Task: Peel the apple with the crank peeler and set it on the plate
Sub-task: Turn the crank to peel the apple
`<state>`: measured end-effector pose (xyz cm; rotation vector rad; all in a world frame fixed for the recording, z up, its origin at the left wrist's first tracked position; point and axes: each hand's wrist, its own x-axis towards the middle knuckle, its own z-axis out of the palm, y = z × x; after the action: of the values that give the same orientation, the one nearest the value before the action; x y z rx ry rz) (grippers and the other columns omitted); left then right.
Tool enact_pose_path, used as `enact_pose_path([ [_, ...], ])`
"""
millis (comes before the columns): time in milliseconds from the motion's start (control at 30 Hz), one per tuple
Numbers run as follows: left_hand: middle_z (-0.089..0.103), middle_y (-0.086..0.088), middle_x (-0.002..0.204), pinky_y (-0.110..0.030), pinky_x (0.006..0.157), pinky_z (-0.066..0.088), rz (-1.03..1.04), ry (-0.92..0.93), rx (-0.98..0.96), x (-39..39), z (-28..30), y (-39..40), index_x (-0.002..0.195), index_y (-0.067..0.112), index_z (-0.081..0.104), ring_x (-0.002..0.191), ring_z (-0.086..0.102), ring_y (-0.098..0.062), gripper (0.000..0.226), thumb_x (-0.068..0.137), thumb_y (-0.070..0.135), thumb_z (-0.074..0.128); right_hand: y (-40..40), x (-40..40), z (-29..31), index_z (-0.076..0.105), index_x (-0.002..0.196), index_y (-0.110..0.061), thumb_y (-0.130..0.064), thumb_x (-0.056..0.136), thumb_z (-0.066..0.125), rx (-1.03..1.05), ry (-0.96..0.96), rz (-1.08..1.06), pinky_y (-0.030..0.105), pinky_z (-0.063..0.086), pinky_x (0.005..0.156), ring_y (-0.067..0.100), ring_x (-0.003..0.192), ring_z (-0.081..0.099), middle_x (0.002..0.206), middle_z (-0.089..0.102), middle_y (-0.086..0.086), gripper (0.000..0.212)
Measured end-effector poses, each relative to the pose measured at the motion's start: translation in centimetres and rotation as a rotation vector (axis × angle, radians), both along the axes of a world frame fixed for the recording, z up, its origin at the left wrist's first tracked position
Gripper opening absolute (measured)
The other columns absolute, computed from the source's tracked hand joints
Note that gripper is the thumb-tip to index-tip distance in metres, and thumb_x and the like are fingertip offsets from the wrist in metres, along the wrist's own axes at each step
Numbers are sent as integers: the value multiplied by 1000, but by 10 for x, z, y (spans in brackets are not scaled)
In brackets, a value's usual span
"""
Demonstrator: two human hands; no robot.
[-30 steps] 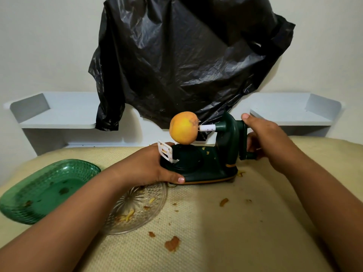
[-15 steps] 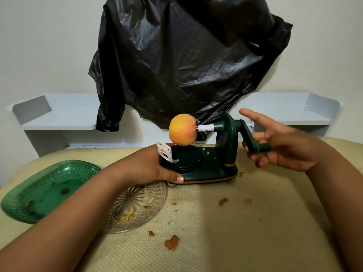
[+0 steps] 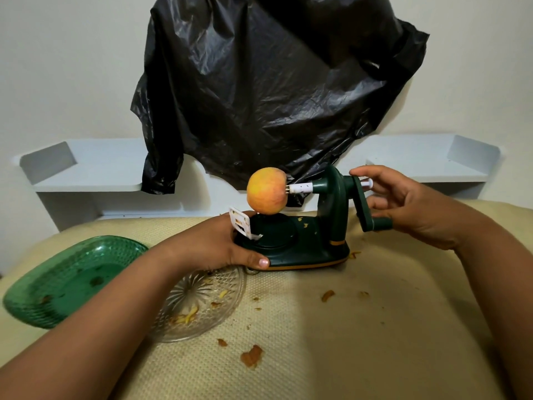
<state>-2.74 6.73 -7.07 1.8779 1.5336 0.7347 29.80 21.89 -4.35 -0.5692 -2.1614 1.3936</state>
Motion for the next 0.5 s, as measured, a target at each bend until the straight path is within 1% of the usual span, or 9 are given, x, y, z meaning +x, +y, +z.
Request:
enact_pose_path([
  [67, 66, 34, 125, 0, 90, 42, 7, 18, 0, 0, 0, -1, 128, 52, 54, 115, 60, 13, 65, 77, 30, 89, -1, -2, 0, 51, 138, -39, -38, 61, 93, 10, -5, -5, 37, 57, 82, 26, 101, 66, 134, 60, -8, 87],
  [100, 66, 33, 125, -1, 90, 42, 9, 20, 0, 0, 0, -1, 129, 51, 54, 116, 60, 12, 66, 77, 31, 89, -2, -4, -1, 52, 137, -39, -37, 62, 93, 11, -3, -5, 38, 57, 82, 27, 103, 66, 134, 60, -5, 85],
  [167, 66, 31, 128, -3, 94, 43, 9, 22, -1, 0, 0, -1, 133, 48, 54, 117, 60, 11, 68, 77, 31, 89, -3, -5, -2, 54, 133, -40, -34, 64, 90, 25, 9, -29, 37, 58, 78, 22, 98, 68, 125, 67, -6, 78],
  [233, 66, 28, 129, -9, 99, 44, 11, 21, -3, 1, 0, -1, 138, 43, 53, 119, 60, 8, 72, 77, 31, 89, -3, -7, -4, 59, 127, -40, -25, 73, 80, 69, 45, -89, 33, 56, 72, 17, 92, 69, 108, 71, -9, 61],
  [267, 66, 27, 130, -12, 101, 44, 14, 19, -3, 1, 0, -2, 140, 42, 53, 120, 60, 8, 73, 77, 31, 89, -3, -8, -5, 61, 124, -38, -20, 76, 75, 87, 69, -114, 32, 55, 70, 18, 90, 68, 102, 71, -7, 53],
  [300, 66, 26, 130, -15, 103, 44, 17, 16, -3, 1, 0, -2, 140, 41, 53, 120, 60, 7, 74, 77, 30, 89, -3, -10, -6, 63, 121, -35, -19, 76, 72, 97, 92, -136, 33, 53, 70, 18, 89, 66, 100, 70, -3, 48],
  [367, 67, 25, 130, -16, 102, 44, 18, 6, -3, 1, -1, -2, 139, 42, 54, 120, 61, 6, 73, 77, 29, 89, -6, -15, -6, 67, 112, -30, -32, 74, 74, 89, 136, -173, 32, 51, 67, 18, 85, 61, 93, 67, 0, 39],
  [433, 67, 29, 127, -6, 95, 45, 9, -4, 2, -1, -1, -3, 134, 46, 55, 117, 61, 9, 69, 77, 27, 89, -9, -21, -7, 68, 103, -24, -44, 70, 74, 48, 197, -204, 28, 49, 63, 15, 83, 57, 87, 63, -4, 39],
  [500, 66, 34, 124, 1, 87, 42, 6, -8, 6, -1, -2, -3, 128, 50, 56, 114, 61, 13, 65, 77, 27, 89, -12, -26, -8, 70, 97, -27, -52, 66, 76, 20, 245, -259, 28, 49, 63, 14, 84, 57, 88, 64, -6, 40],
])
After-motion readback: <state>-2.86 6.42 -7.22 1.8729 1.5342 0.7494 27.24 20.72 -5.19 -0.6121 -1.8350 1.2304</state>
